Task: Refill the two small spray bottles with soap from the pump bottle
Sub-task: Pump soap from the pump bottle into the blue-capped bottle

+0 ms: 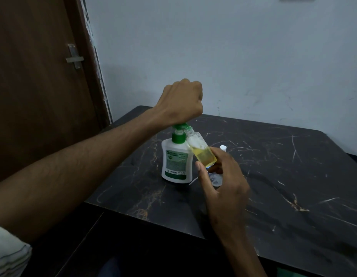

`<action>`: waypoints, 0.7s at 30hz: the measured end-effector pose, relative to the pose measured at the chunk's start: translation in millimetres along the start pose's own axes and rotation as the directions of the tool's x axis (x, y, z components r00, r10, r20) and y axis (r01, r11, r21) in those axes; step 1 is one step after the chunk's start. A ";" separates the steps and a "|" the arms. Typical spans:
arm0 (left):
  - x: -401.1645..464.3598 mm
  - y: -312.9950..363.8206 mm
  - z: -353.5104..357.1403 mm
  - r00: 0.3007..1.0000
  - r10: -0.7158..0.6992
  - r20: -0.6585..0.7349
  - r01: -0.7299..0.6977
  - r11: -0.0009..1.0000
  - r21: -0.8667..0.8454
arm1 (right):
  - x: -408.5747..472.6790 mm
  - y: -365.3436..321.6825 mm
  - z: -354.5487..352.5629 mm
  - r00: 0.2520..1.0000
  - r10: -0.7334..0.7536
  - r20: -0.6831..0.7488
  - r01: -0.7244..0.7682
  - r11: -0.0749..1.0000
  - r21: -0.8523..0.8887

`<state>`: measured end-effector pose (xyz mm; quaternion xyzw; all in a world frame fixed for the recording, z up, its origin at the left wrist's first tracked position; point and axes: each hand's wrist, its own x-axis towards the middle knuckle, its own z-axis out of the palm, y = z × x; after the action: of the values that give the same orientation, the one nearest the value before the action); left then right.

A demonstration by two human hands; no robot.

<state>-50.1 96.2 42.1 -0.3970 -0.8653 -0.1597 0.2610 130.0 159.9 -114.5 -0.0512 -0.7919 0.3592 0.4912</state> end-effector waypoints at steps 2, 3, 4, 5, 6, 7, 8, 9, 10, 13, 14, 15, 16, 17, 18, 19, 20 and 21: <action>-1.5 0.0 0.2 1.000 -0.008 0.005 0.008 1.000 -0.002 | 0.3 0.4 0.8 1.000 0.004 0.000 -0.004 1.000 0.007; -2.5 0.8 -0.1 1.000 -0.006 0.010 0.006 1.000 -0.002 | 0.2 0.2 1.2 1.000 0.004 0.001 -0.004 1.000 0.013; -3.3 1.9 -0.9 1.000 0.000 0.014 0.000 1.000 0.003 | 0.0 0.3 1.2 1.000 0.004 0.003 -0.004 1.000 0.016; -3.5 3.2 -1.9 1.000 0.005 0.015 -0.005 1.000 0.010 | -0.1 0.3 0.9 1.000 0.003 0.003 -0.003 1.000 0.017; -3.1 3.5 -2.4 1.000 0.010 0.013 -0.010 1.000 0.018 | -0.5 0.7 0.5 1.000 0.004 0.003 -0.004 1.000 0.017; -2.6 3.7 -2.8 1.000 0.009 0.009 -0.010 1.000 0.020 | -0.7 0.8 0.3 1.000 0.006 0.005 -0.006 1.000 0.017; -2.3 4.0 -3.3 1.000 0.007 0.003 -0.007 1.000 0.018 | -0.9 1.1 0.1 1.000 0.009 0.009 -0.009 1.000 0.017; -2.2 4.3 -3.4 1.000 0.001 0.003 -0.001 1.000 0.014 | -0.7 1.3 0.4 1.000 0.012 0.013 -0.012 1.000 0.017; -2.5 4.5 -3.4 1.000 -0.003 0.005 0.003 1.000 0.010 | -0.5 1.7 1.0 1.000 0.012 0.016 -0.013 1.000 0.013; -6.0 5.7 -3.3 1.000 -0.013 0.021 0.013 1.000 -0.001 | -0.3 2.4 2.1 1.000 0.013 0.023 -0.013 1.000 -0.012; -6.8 5.7 -3.7 0.999 -0.017 0.028 0.017 1.000 0.000 | -0.2 2.5 2.2 1.000 0.012 0.023 -0.011 1.000 -0.011; -7.1 5.8 -4.4 0.999 -0.018 0.031 0.018 1.000 -0.001 | -0.2 2.3 1.9 1.000 0.010 0.022 -0.010 1.000 -0.008; -7.0 5.7 -4.9 0.999 -0.016 0.029 0.016 1.000 -0.001 | -0.4 2.5 1.6 1.000 0.009 0.020 -0.009 1.000 -0.005; -6.7 5.8 -5.2 1.000 -0.014 0.026 0.014 1.000 0.000 | -0.6 2.5 1.6 1.000 0.008 0.020 -0.008 1.000 -0.001; -6.2 6.1 -5.5 1.000 -0.011 0.020 0.011 1.000 0.003 | -0.7 2.6 1.4 1.000 0.007 0.017 -0.007 1.000 0.002; -5.5 6.4 -5.6 1.000 -0.011 0.016 0.011 1.000 0.006 | -0.5 2.6 1.5 1.000 0.007 0.014 -0.007 1.000 0.004; -5.2 6.8 -5.6 1.000 -0.012 0.014 0.012 1.000 0.009 | -0.5 3.1 1.9 1.000 0.009 0.013 -0.009 1.000 0.002; -5.0 7.1 -5.9 1.000 -0.017 0.015 0.017 1.000 0.012 | -0.6 3.5 2.4 1.000 0.012 0.016 -0.012 1.000 0.001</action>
<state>-40.0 94.8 44.5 -0.3894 -0.8715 -0.1539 0.2553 127.4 161.0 -117.8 -0.0527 -0.7952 0.3631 0.4827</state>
